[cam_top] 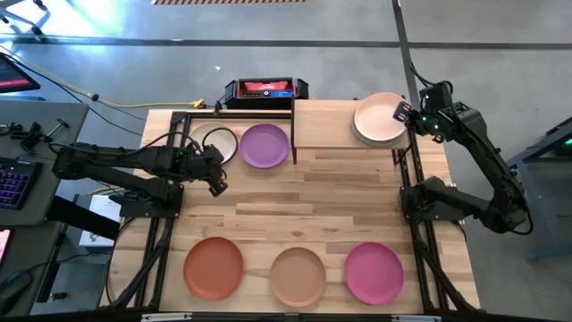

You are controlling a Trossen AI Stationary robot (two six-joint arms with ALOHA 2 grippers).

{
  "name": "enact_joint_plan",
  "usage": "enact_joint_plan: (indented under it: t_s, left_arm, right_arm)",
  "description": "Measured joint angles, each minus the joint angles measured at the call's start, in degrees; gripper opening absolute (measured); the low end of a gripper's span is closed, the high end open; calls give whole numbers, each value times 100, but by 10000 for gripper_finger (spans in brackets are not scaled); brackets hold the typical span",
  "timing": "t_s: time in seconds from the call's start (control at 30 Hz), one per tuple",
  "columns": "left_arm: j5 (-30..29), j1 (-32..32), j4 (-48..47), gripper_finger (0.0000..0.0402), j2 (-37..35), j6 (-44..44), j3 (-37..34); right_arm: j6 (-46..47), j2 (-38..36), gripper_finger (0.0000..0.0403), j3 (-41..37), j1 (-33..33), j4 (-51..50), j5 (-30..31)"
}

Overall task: Place and stack plates onto a shelf
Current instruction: Stack the light orange plate on top of the blue stacked plates on the shelf

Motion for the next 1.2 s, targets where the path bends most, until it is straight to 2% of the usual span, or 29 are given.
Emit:
enact_joint_plan:
  t_s: [0.1,0.23,0.47,0.7,0.97,1.2]
  left_arm:
    - [-1,0,0,140,0,0,0]
    - [0,0,0,140,0,-4,0]
    - [-1,0,3,140,0,-13,0]
    - [-1,0,52,140,0,-7,0]
    - [-16,0,80,140,-2,-9,0]
    - [-19,0,81,140,-2,-12,0]
  right_arm:
    - [-1,0,67,0,0,-6,58]
    - [-1,0,81,0,0,-4,25]
    - [-1,4,83,2,13,-31,-241]
    - [-4,39,83,2,55,-430,-134]
    - [-7,138,83,2,59,-413,-158]
    - [5,294,83,2,332,-223,-190]
